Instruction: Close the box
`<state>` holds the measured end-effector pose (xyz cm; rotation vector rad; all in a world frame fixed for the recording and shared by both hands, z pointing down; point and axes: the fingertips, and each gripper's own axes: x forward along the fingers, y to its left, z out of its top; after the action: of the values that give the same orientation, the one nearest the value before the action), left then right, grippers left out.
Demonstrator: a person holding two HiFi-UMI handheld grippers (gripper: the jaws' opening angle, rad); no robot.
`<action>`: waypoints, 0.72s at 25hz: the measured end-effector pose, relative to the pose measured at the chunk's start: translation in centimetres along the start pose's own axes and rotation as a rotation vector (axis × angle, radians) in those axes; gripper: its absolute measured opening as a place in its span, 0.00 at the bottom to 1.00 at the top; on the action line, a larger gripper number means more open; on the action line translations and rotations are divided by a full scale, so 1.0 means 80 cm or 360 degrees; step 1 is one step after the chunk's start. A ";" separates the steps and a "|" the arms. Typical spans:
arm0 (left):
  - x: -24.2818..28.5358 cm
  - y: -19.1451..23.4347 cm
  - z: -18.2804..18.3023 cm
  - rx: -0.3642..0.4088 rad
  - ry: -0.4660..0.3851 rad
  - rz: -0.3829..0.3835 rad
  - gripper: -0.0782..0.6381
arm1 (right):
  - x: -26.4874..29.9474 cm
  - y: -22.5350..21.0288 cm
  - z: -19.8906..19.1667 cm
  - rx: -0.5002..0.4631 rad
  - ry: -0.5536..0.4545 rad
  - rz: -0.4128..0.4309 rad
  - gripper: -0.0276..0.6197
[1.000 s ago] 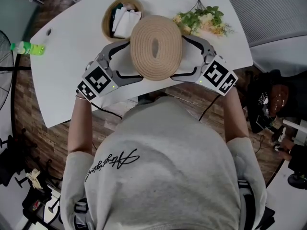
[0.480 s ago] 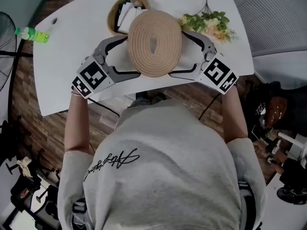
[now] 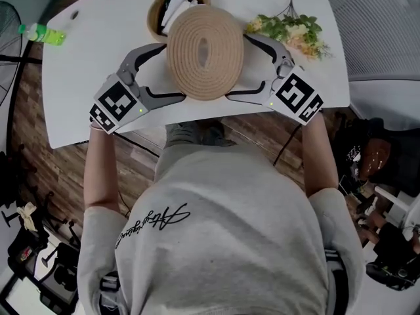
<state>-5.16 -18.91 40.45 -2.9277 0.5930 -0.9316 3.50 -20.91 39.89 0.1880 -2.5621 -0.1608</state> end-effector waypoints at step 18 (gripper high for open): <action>-0.025 0.094 -0.026 0.0098 -0.0051 -0.0207 0.82 | 0.059 -0.053 0.038 0.0125 0.0035 -0.0183 0.96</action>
<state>-10.47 -24.96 40.07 -2.9495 0.3689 -0.8943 -1.68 -25.66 39.18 0.3650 -2.5385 -0.1010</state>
